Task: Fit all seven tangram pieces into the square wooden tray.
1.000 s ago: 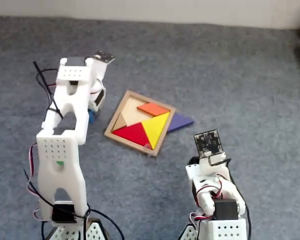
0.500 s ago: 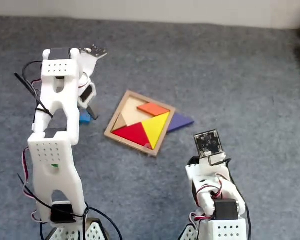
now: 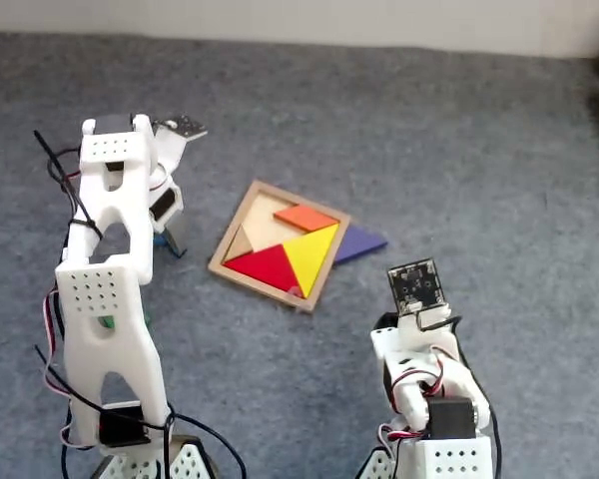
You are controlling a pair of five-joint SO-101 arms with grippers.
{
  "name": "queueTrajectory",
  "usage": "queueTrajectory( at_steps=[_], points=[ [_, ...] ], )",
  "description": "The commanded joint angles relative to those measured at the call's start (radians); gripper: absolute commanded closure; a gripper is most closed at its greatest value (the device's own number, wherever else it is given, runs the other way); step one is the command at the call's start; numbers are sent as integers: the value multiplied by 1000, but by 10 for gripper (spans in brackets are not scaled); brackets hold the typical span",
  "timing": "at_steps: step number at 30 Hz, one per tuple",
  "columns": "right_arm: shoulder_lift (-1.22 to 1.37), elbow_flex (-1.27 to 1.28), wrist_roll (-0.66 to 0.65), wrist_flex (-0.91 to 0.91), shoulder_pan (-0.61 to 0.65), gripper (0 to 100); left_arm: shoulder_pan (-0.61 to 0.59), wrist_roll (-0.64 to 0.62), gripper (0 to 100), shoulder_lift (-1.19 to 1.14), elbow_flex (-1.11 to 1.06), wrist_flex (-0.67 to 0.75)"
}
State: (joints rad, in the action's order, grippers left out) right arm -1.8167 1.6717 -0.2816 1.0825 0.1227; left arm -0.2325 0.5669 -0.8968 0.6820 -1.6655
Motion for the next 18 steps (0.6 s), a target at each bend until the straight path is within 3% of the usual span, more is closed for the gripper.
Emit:
queueTrajectory(
  at_steps=[1,18],
  points=[
    [-13,110,6,4,-12,992,22,3,776,7,25,14],
    [-13,110,6,4,-12,992,73,-64,776,5,25,48]
  ],
)
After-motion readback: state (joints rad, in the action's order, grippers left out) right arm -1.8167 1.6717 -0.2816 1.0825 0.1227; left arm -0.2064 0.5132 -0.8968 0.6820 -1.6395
